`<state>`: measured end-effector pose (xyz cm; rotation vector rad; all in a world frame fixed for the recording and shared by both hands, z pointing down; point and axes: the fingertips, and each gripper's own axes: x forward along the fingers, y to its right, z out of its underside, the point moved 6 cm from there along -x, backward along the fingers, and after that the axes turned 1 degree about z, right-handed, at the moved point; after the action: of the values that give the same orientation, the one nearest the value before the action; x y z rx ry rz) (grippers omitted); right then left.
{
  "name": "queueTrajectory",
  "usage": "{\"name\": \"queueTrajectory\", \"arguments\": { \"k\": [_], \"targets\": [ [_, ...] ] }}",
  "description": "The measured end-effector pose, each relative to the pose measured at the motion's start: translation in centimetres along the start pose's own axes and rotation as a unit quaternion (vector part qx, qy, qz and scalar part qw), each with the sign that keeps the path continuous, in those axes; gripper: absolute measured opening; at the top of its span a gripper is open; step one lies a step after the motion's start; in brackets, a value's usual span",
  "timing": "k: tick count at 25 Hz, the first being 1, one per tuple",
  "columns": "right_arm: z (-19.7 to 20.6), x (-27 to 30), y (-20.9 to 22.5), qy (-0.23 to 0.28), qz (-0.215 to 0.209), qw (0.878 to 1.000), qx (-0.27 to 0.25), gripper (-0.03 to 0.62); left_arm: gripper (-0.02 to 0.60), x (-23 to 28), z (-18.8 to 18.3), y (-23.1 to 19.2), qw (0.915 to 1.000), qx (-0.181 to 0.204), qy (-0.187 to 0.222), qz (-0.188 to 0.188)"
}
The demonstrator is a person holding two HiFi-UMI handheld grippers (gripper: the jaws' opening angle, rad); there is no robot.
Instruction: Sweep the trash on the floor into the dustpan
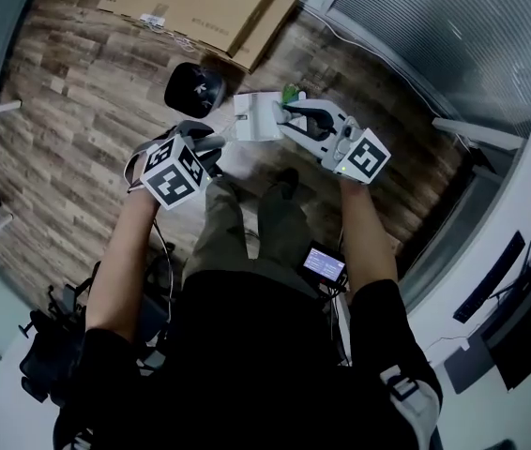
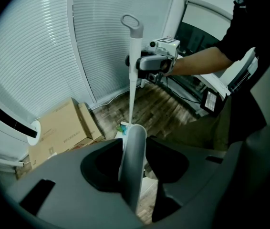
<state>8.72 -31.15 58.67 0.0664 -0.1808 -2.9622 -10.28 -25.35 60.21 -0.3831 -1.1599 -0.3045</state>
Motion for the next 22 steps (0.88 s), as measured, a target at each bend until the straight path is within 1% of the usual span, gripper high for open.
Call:
{"name": "queueTrajectory", "arguments": {
  "k": [3, 6, 9, 11, 12, 13, 17, 22],
  "targets": [
    [0.4, 1.6, -1.8, 0.027, -0.026, 0.999, 0.036, 0.107, 0.143, 0.1, 0.0, 0.0, 1.0000, 0.000, 0.000, 0.000],
    [0.4, 2.4, -3.5, 0.057, -0.027, 0.996, 0.063, 0.110, 0.143, 0.1, 0.0, 0.2, 1.0000, 0.000, 0.000, 0.002],
    [-0.2, 2.4, -4.8, 0.095, -0.019, 0.992, 0.077, 0.112, 0.143, 0.0, 0.0, 0.3, 1.0000, 0.002, 0.003, 0.000],
    [-0.9, 2.2, -5.0, 0.141, -0.003, 0.985, 0.095, 0.117, 0.143, -0.1, 0.1, 0.4, 1.0000, 0.004, 0.004, -0.001],
    [-1.1, 2.1, -5.0, 0.158, 0.007, 0.982, 0.104, 0.120, 0.143, -0.1, 0.1, 0.4, 1.0000, 0.004, 0.004, -0.002],
    [-1.2, 2.0, -4.9, 0.164, 0.018, 0.980, 0.110, 0.121, 0.143, -0.1, 0.1, 0.4, 1.0000, 0.005, 0.005, -0.003],
    [-1.0, 1.1, -4.1, 0.142, 0.058, 0.983, 0.104, 0.115, 0.143, 0.0, 0.1, 0.5, 0.9999, 0.007, 0.007, -0.006],
    [-2.6, -0.5, -3.3, 0.121, 0.086, 0.985, 0.087, 0.112, 0.143, -0.1, 0.3, 0.6, 0.9997, 0.014, 0.011, -0.015]
  ]
}}
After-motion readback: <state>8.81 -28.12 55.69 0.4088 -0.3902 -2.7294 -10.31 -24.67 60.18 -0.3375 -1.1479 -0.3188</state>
